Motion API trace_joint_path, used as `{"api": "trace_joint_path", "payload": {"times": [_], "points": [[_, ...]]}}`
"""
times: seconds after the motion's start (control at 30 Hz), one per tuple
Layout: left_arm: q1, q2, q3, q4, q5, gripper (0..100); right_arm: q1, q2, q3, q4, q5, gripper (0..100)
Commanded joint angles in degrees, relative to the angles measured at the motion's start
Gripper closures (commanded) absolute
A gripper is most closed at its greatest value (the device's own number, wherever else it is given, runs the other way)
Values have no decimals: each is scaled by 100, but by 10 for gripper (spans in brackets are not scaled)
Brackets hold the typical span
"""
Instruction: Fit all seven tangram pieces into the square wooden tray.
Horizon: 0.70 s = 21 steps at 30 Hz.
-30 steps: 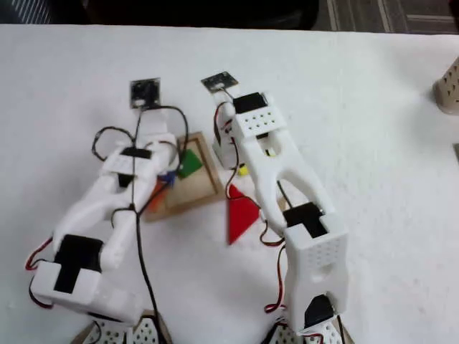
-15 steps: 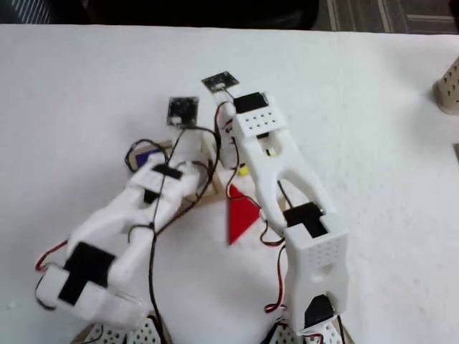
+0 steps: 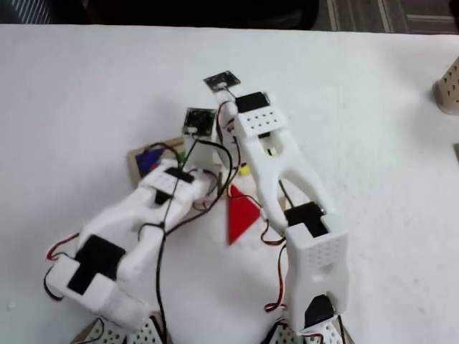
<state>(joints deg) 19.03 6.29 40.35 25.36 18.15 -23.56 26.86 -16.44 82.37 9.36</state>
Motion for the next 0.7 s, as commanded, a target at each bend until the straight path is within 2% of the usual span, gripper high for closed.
{"api": "trace_joint_path", "payload": {"times": [0.0, 0.1, 0.23, 0.47, 0.67], "points": [[-286, 101, -475, 18, -62, 977, -31, -163, -88, -66, 53, 981], [-488, 242, -651, 18, -9, 977, -22, -163, -88, -66, 44, 981], [-848, 479, -905, 62, 519, 977, -22, -163, -88, -66, 44, 981], [-927, 488, -888, 62, 536, 977, -22, -180, -88, -48, 62, 981], [-1024, 224, -879, 492, 536, 977, -22, -189, -88, -48, 70, 981]]}}
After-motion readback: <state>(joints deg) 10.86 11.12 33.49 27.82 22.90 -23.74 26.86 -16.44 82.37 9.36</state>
